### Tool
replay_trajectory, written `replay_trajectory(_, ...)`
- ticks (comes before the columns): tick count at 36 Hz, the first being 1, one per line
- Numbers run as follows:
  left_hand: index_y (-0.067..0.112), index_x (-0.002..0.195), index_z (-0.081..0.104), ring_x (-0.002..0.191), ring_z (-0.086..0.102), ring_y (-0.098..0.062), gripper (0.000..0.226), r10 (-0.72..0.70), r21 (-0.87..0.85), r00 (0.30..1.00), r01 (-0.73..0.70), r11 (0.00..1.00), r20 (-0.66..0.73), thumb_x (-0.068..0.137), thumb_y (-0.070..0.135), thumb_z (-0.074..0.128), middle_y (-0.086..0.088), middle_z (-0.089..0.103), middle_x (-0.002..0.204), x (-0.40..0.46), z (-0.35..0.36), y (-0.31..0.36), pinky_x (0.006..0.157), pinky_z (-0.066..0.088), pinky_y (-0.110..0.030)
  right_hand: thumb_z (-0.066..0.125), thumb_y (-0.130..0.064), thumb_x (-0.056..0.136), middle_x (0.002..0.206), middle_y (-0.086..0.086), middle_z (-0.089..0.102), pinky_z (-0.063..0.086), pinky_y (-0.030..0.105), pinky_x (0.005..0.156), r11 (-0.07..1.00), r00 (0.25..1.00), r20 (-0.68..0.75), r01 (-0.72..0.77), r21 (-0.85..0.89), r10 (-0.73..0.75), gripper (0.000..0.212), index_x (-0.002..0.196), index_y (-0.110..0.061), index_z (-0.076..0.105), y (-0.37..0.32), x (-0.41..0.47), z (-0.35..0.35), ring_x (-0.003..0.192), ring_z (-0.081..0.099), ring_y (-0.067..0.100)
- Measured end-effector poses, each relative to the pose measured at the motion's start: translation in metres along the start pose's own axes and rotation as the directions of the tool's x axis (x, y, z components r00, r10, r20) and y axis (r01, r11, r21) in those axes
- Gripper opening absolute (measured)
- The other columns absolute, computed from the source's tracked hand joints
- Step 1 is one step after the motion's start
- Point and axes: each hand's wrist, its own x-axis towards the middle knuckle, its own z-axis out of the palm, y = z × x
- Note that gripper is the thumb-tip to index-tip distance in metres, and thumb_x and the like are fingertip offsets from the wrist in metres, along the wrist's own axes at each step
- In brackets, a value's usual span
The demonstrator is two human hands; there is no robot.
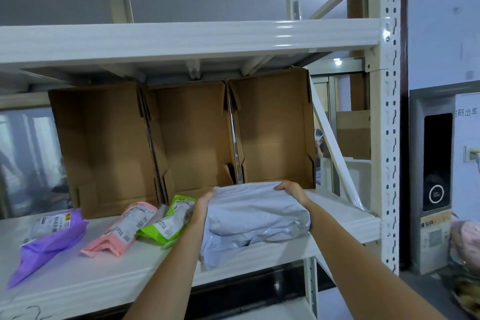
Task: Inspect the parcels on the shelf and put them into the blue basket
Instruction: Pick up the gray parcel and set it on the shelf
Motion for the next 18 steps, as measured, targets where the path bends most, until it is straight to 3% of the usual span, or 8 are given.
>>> replay_trajectory(2, 0.003, 0.130, 0.053, 0.107, 0.056, -0.024, 0.060, 0.010, 0.021, 1.000, -0.009, 1.000, -0.005, 0.085, 0.040, 0.067, -0.011, 0.058, 0.122, 0.000, -0.001, -0.001, 0.082, 0.039, -0.025, 0.050, -0.005, 0.093, 0.073, 0.014, 0.062, 0.045, 0.039, 0.082, 0.997, 0.998, 0.012, -0.057, 0.058, 0.056, 0.024, 0.072, 0.000, 0.059, 0.000, -0.006, 0.000, 0.071, 0.055, 0.032)
replay_trajectory(5, 0.004, 0.130, 0.051, 0.082, 0.055, -0.018, 0.045, 0.014, 0.002, 0.998, -0.014, 1.000, 0.065, 0.096, 0.033, 0.053, -0.003, 0.058, 0.095, -0.016, 0.001, 0.003, 0.065, 0.044, -0.022, 0.053, -0.009, 0.092, 0.083, 0.014, 0.060, 0.044, 0.039, 0.090, 0.999, 0.999, 0.009, -0.041, 0.016, 0.041, 0.012, 0.088, 0.001, 0.058, -0.003, -0.010, 0.002, 0.075, 0.056, 0.032)
replay_trajectory(7, 0.005, 0.135, 0.046, 0.100, 0.056, -0.023, 0.053, 0.023, 0.032, 0.996, -0.026, 0.999, 0.082, 0.092, 0.034, 0.058, 0.000, 0.054, 0.111, -0.026, 0.001, 0.008, 0.080, 0.046, -0.023, 0.056, -0.012, 0.092, 0.087, 0.011, 0.058, 0.044, 0.037, 0.088, 0.995, 0.999, -0.031, -0.035, -0.090, 0.033, 0.012, 0.094, -0.001, 0.057, -0.007, -0.010, 0.003, 0.077, 0.056, 0.027)
replay_trajectory(9, 0.006, 0.132, 0.051, 0.121, 0.052, -0.026, 0.080, 0.052, 0.050, 0.997, -0.055, 0.997, 0.052, 0.069, 0.049, 0.075, -0.004, 0.052, 0.133, -0.009, 0.001, 0.006, 0.100, 0.040, -0.030, 0.059, -0.017, 0.092, 0.091, 0.008, 0.057, 0.042, 0.034, 0.088, 0.964, 0.997, -0.071, 0.000, -0.266, -0.020, 0.012, 0.091, -0.006, 0.058, -0.011, -0.010, 0.002, 0.080, 0.054, 0.021)
replay_trajectory(10, 0.007, 0.129, 0.055, 0.122, 0.053, -0.028, 0.084, 0.051, 0.061, 0.998, -0.053, 0.997, 0.031, 0.063, 0.053, 0.076, -0.010, 0.053, 0.136, 0.005, -0.001, 0.002, 0.105, 0.039, -0.034, 0.061, -0.020, 0.091, 0.094, 0.008, 0.058, 0.041, 0.034, 0.088, 0.932, 0.991, -0.113, 0.021, -0.361, -0.066, 0.015, 0.095, -0.006, 0.059, -0.015, -0.013, 0.000, 0.084, 0.055, 0.021)
replay_trajectory(12, 0.008, 0.120, 0.060, 0.115, 0.056, -0.029, 0.059, 0.051, 0.112, 0.999, -0.052, 0.992, 0.011, 0.074, 0.044, 0.069, -0.014, 0.056, 0.131, 0.007, 0.001, 0.004, 0.103, 0.043, -0.038, 0.058, -0.028, 0.089, 0.104, 0.013, 0.060, 0.041, 0.034, 0.083, 0.853, 0.961, -0.210, 0.047, -0.520, -0.181, 0.035, 0.114, -0.003, 0.057, -0.021, -0.018, -0.005, 0.095, 0.057, 0.027)
replay_trajectory(15, 0.010, 0.107, 0.062, 0.105, 0.053, -0.027, 0.025, 0.183, 0.343, 0.982, -0.154, 0.926, -0.053, 0.093, 0.027, 0.051, -0.013, 0.059, 0.119, -0.037, 0.015, 0.014, 0.086, 0.038, -0.030, 0.044, -0.031, 0.093, 0.125, 0.021, 0.054, 0.043, 0.040, 0.089, 0.656, 0.821, -0.356, 0.030, -0.754, -0.446, 0.043, 0.125, -0.002, 0.045, -0.029, -0.037, -0.005, 0.115, 0.052, 0.038)
replay_trajectory(18, -0.002, 0.121, 0.056, 0.124, 0.045, -0.035, 0.041, 0.361, 0.601, 0.907, -0.169, 0.781, -0.215, 0.096, 0.027, 0.039, -0.021, 0.053, 0.132, -0.050, 0.035, 0.004, 0.102, 0.033, -0.038, 0.041, -0.031, 0.096, 0.132, 0.022, 0.047, 0.042, 0.044, 0.093, 0.486, 0.639, -0.383, -0.017, -0.874, -0.667, 0.040, 0.123, -0.002, 0.045, -0.033, -0.056, 0.001, 0.123, 0.044, 0.039)
